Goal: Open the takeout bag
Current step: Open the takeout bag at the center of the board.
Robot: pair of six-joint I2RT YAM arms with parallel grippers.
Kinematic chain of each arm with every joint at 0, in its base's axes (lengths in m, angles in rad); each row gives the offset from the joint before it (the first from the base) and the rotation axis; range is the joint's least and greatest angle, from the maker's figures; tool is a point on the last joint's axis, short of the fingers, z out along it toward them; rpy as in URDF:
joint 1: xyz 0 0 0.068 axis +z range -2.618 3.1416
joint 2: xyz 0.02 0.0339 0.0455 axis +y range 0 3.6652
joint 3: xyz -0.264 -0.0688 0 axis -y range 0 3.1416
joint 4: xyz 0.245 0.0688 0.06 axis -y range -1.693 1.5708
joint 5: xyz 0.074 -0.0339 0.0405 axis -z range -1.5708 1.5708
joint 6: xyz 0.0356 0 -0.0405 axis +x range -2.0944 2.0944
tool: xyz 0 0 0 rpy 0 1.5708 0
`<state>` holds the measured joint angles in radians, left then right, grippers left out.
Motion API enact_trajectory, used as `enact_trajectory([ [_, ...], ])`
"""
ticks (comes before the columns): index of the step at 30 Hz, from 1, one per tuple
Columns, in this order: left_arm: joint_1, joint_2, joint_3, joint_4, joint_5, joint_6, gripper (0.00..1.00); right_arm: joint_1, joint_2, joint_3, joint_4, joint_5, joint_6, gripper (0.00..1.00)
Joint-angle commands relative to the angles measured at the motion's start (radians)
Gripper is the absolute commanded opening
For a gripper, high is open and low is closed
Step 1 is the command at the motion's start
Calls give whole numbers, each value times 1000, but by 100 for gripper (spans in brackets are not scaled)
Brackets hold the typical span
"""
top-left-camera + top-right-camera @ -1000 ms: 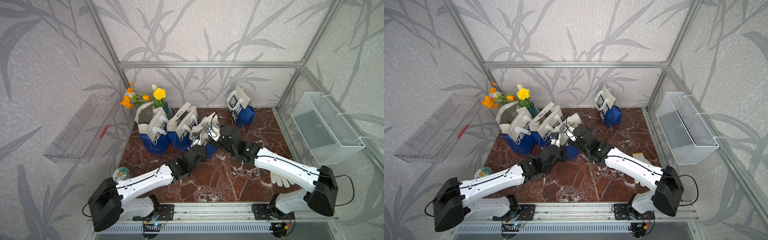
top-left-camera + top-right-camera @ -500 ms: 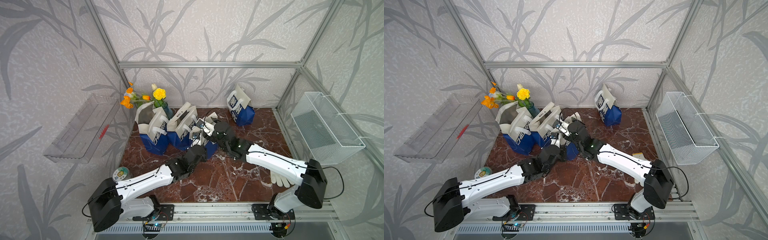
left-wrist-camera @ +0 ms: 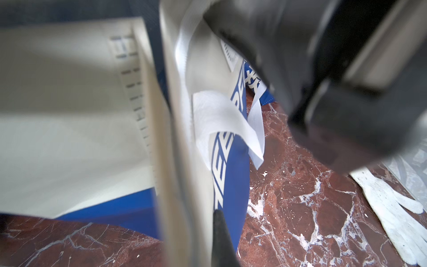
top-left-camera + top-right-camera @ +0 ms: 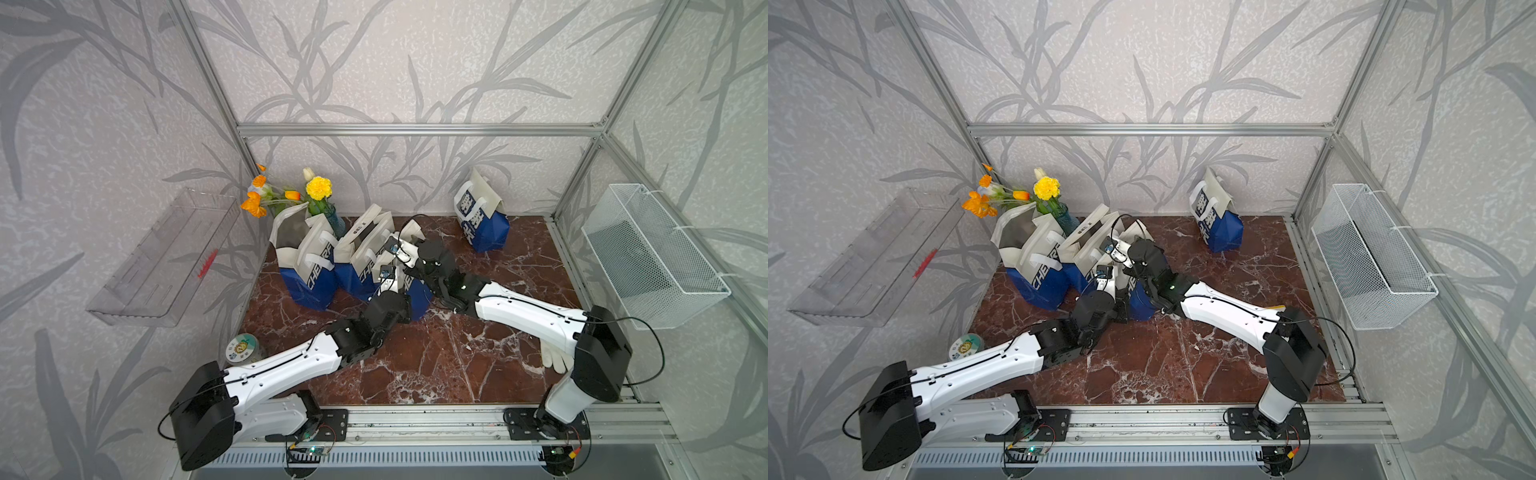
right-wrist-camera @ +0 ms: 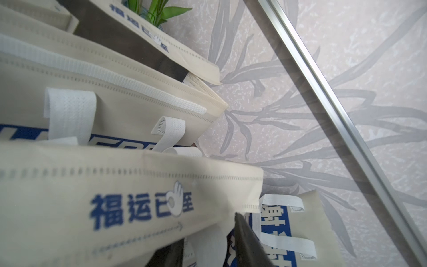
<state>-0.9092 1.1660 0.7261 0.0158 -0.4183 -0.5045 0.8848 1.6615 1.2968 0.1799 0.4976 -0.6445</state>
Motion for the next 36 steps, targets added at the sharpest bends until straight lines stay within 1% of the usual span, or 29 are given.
enact_trajectory([
  [1,9,-24,-19,42,3,12,0,-3,4,42,91,-2,-14,21],
  [5,16,-29,-35,51,19,9,0,-3,-23,31,94,1,-18,0],
  [10,29,-24,-41,43,56,-6,0,-3,-73,31,48,26,-31,0],
  [14,32,-13,-30,4,72,-16,0,-3,-100,61,-37,49,-35,0],
  [22,48,26,30,-145,122,-24,0,-9,-96,194,-248,148,-47,0],
  [24,52,42,47,-181,142,-21,0,-13,-89,224,-280,174,-71,0],
  [28,56,71,78,-241,178,-15,0,-26,-83,288,-357,187,-113,0],
  [32,58,98,100,-295,206,-3,0,-27,-63,351,-391,238,-218,0],
  [36,59,111,104,-331,233,3,0,-35,-48,423,-461,244,-231,0],
])
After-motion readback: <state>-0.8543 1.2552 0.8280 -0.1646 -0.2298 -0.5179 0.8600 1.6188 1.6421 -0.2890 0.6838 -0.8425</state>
